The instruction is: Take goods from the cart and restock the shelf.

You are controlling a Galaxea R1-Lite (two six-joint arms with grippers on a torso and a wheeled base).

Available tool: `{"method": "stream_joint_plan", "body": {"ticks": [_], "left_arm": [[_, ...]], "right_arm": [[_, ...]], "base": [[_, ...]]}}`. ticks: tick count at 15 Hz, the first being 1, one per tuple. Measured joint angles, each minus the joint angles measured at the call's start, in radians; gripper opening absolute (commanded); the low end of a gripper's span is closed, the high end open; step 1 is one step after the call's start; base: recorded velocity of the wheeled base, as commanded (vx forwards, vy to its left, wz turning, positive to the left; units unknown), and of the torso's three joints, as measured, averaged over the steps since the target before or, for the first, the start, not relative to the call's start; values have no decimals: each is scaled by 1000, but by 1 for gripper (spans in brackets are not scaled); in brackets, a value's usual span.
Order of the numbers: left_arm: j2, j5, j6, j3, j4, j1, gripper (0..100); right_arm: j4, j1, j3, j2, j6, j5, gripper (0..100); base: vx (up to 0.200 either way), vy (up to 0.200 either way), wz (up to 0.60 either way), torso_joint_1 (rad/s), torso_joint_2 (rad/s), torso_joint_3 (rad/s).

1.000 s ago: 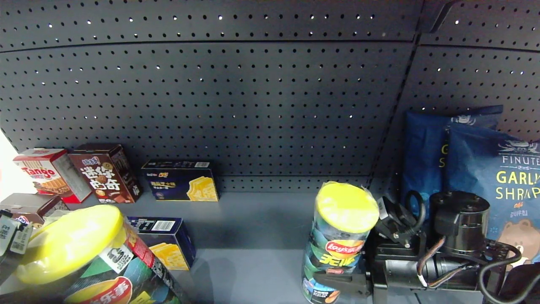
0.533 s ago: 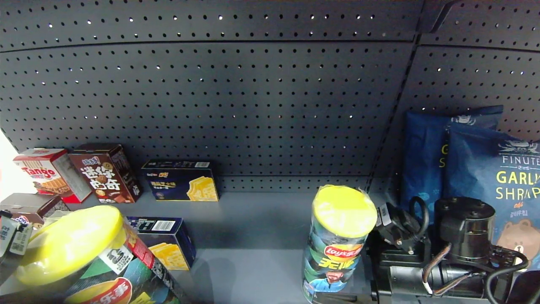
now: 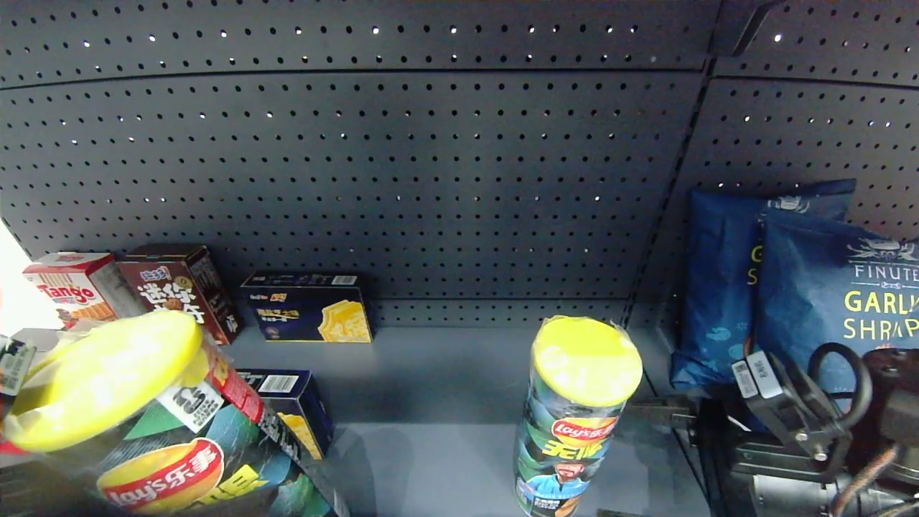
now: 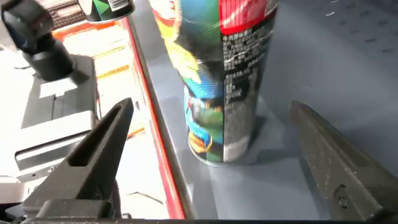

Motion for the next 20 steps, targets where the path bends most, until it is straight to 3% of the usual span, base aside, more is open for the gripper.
{"method": "stream_joint_plan", "body": {"ticks": [3,6,8,10,14,18,20], "left_arm": [[70,3,8,-87,-4,-37,0],[156,4,23,-169,-3,-45,0],[214,4,25,-198,3,-46,0],[264,6,26,-210,-4,-47,0],[377,83,44,-299,-13,-48,0],[538,86,155,-426,-39,-45,0],[623,83,181,-508,-36,-45,0]], "right_arm": [[186,24,12,-152,2,-89,100],[445,129,-74,-304,2,-276,100],[471,194,-99,-377,5,-368,100],[473,212,-95,-431,12,-376,100],[473,214,-45,-507,37,-376,100],[470,215,-21,-535,47,-374,100],[466,215,-9,-549,57,-372,100]], "base": [[0,0,0,0,0,0],[0,0,0,0,0,0],[0,0,0,0,0,0],[0,0,0,0,0,0],[0,0,0,0,0,0],[0,0,0,0,0,0],[0,0,0,0,0,0]]}}
